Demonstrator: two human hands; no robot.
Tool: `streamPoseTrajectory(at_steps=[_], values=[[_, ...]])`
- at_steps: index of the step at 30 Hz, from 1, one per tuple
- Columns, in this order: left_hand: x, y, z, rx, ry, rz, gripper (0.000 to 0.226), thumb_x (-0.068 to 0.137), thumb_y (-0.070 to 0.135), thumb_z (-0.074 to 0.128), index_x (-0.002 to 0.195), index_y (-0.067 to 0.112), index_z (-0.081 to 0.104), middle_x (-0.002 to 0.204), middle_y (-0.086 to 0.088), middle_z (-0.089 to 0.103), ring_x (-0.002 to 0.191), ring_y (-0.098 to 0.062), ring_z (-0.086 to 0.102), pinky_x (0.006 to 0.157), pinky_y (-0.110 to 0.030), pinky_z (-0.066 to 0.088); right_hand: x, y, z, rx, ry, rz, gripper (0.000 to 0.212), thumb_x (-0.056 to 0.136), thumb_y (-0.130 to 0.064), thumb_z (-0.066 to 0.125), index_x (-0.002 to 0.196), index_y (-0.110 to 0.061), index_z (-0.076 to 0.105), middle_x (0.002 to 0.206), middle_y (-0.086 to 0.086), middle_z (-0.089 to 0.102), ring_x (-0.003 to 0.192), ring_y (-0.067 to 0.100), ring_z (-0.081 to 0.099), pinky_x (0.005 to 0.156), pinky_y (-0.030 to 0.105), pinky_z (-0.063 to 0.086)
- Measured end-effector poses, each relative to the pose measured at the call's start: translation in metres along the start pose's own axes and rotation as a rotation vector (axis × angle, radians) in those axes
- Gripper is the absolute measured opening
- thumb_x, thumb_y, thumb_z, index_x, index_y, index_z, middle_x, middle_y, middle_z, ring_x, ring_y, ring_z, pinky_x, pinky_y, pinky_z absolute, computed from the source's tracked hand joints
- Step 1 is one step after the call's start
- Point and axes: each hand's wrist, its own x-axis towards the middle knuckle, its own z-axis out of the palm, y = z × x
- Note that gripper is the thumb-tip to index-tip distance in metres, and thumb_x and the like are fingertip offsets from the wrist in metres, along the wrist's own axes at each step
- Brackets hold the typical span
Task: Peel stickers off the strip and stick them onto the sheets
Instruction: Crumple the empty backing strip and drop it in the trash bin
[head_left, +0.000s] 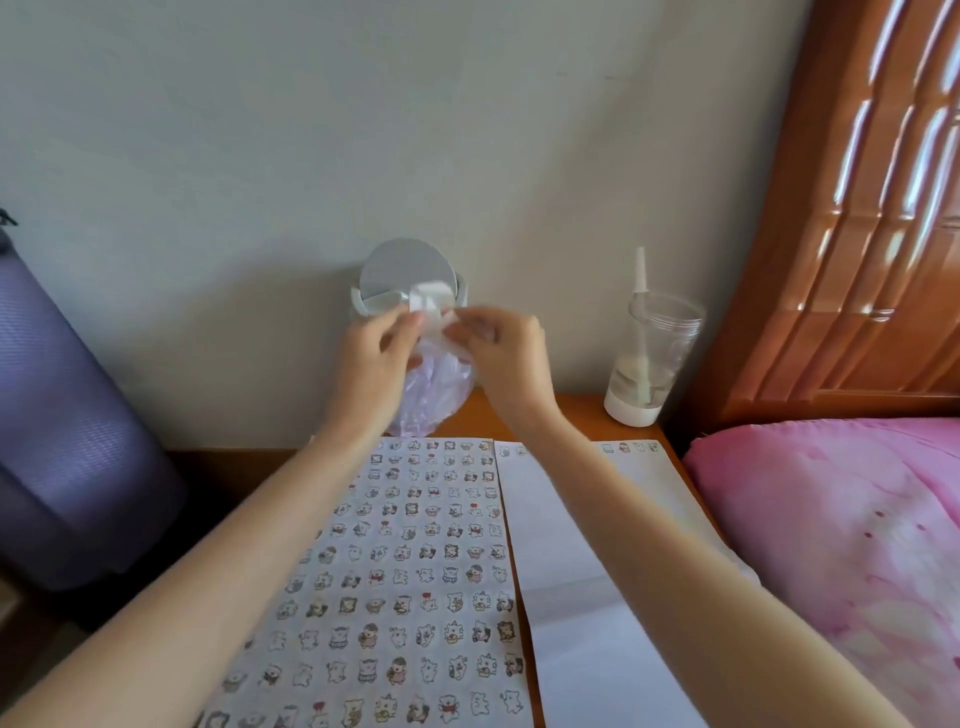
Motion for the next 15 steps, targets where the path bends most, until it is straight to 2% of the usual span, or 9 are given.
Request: streamPoseTrajectory(at_steps=[2, 3, 4, 6, 7, 9, 12, 13, 15], values=[[0.031, 0.002, -0.003, 0.104, 0.061, 0.083, 0.025, 0.096, 0.022, 0.051, 0.117, 0.013, 0.062, 0.090, 0.006, 0.063, 0.065, 0.014, 0.058, 0.064, -0.003, 0.046, 0.032, -0.002, 0.017, -0.069, 0.039, 0.014, 0.020, 0.084, -0.018, 0.067, 0.103, -0.015, 0.073, 0.096, 0.001, 0.075, 0.090, 0.010, 0.068, 0.085, 0.032, 0.053], [0.044, 0.001, -0.004, 0.144, 0.088, 0.101, 0.026, 0.095, 0.020, 0.053, 0.117, 0.010, 0.063, 0.091, 0.000, 0.065, 0.060, 0.013, 0.059, 0.062, -0.004, 0.048, 0.044, -0.003, 0.025, -0.145, 0.046, 0.014, 0.019, 0.085, -0.021, 0.065, 0.101, -0.019, 0.074, 0.098, 0.000, 0.075, 0.094, 0.016, 0.067, 0.084, 0.034, 0.052], [0.057, -0.002, -0.005, 0.169, 0.111, 0.110, 0.025, 0.093, 0.018, 0.056, 0.114, 0.009, 0.066, 0.092, -0.005, 0.067, 0.060, 0.006, 0.062, 0.064, -0.012, 0.053, 0.053, -0.002, 0.034, -0.224, 0.059, 0.012, 0.018, 0.085, -0.023, 0.063, 0.100, -0.022, 0.074, 0.097, 0.000, 0.074, 0.096, 0.019, 0.066, 0.082, 0.034, 0.051], [0.075, -0.010, -0.008, 0.219, 0.143, 0.122, 0.020, 0.089, 0.017, 0.061, 0.104, 0.008, 0.071, 0.087, -0.009, 0.070, 0.067, -0.019, 0.068, 0.069, -0.037, 0.058, 0.066, 0.002, 0.047, -0.315, 0.079, 0.006, 0.017, 0.087, -0.024, 0.062, 0.099, -0.023, 0.073, 0.096, 0.001, 0.071, 0.103, 0.019, 0.059, 0.076, 0.031, 0.048], [0.081, -0.013, -0.009, 0.271, 0.153, 0.134, 0.018, 0.088, 0.018, 0.063, 0.099, 0.009, 0.073, 0.084, -0.009, 0.071, 0.070, -0.027, 0.068, 0.071, -0.041, 0.057, 0.070, 0.004, 0.053, -0.344, 0.091, -0.005, 0.016, 0.088, -0.024, 0.061, 0.099, -0.022, 0.073, 0.095, 0.002, 0.068, 0.106, 0.018, 0.054, 0.072, 0.030, 0.044], [0.089, -0.016, -0.013, 0.386, 0.183, 0.166, 0.016, 0.088, 0.020, 0.063, 0.095, 0.012, 0.074, 0.088, -0.008, 0.073, 0.079, -0.027, 0.068, 0.075, -0.037, 0.054, 0.076, 0.008, 0.061, -0.347, 0.117, -0.057, 0.014, 0.088, -0.022, 0.062, 0.096, -0.016, 0.072, 0.098, 0.001, 0.058, 0.100, 0.014, 0.047, 0.068, 0.028, 0.036], [0.094, -0.017, -0.017, 0.489, 0.200, 0.221, 0.017, 0.088, 0.021, 0.061, 0.098, 0.016, 0.074, 0.093, -0.009, 0.072, 0.086, -0.025, 0.065, 0.075, -0.034, 0.050, 0.080, 0.010, 0.066, -0.149, 0.119, -0.054, 0.013, 0.084, -0.016, 0.065, 0.093, -0.006, 0.067, 0.092, -0.006, 0.048, 0.074, 0.005, 0.046, 0.064, 0.027, 0.034], [0.094, -0.018, -0.018, 0.532, 0.187, 0.237, 0.017, 0.088, 0.020, 0.060, 0.098, 0.016, 0.074, 0.093, -0.009, 0.070, 0.085, -0.026, 0.063, 0.073, -0.034, 0.048, 0.078, 0.011, 0.066, -0.182, 0.102, -0.084, 0.013, 0.084, -0.012, 0.064, 0.096, -0.007, 0.065, 0.089, -0.005, 0.045, 0.071, 0.009, 0.046, 0.062, 0.027, 0.034], [0.093, -0.024, -0.018, 0.638, 0.122, 0.255, 0.014, 0.087, 0.016, 0.060, 0.092, 0.014, 0.073, 0.089, -0.012, 0.065, 0.084, -0.030, 0.060, 0.068, -0.033, 0.042, 0.072, 0.015, 0.066, -0.268, 0.070, -0.150, 0.028, 0.081, -0.005, 0.063, 0.108, -0.011, 0.057, 0.088, -0.003, 0.044, 0.072, 0.017, 0.046, 0.061, 0.028, 0.034]])
